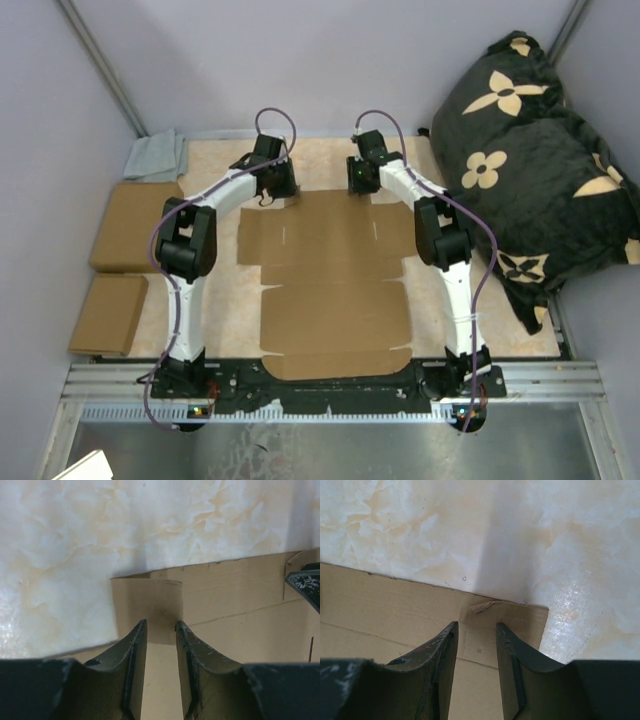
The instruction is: Fold the paper box
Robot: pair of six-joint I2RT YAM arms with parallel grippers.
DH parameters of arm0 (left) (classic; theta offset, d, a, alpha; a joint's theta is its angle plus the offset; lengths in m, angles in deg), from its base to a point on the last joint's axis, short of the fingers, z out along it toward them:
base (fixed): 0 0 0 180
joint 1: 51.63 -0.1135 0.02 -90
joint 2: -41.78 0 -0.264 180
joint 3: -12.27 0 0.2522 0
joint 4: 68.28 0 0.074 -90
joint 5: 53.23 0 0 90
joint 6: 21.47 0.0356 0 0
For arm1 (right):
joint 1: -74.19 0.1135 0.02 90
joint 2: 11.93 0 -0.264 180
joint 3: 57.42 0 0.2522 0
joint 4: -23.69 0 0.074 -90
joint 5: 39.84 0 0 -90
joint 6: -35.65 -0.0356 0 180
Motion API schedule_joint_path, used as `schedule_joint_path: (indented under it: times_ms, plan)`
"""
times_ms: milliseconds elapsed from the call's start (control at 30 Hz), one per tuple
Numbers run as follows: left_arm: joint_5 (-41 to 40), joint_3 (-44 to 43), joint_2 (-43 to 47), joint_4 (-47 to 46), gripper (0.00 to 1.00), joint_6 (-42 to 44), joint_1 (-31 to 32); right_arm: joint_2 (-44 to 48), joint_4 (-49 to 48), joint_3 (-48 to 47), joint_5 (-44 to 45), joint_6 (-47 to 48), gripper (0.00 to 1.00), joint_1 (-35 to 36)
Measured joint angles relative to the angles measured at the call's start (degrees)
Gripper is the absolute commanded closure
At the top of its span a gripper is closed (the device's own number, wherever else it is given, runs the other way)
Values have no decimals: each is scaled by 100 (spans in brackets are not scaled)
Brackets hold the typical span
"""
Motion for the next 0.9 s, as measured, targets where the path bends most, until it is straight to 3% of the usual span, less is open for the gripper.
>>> schedule_joint_path:
  times_ms: [200,500,733,900]
  plan:
    - [-13,-402,-579,-33,65,4,33,0,-7,0,-7,7,63,0]
    - [-107,-549,-599,28,58,24,24,4,-17,0,15,4,59,-4]
    - [-291,-179,437,459,49,72,-39,289,417,11,236,-31,48,-50]
    - [-356,732,1969,369,45,57,-85,1526,564,796,431,-66,40,-127]
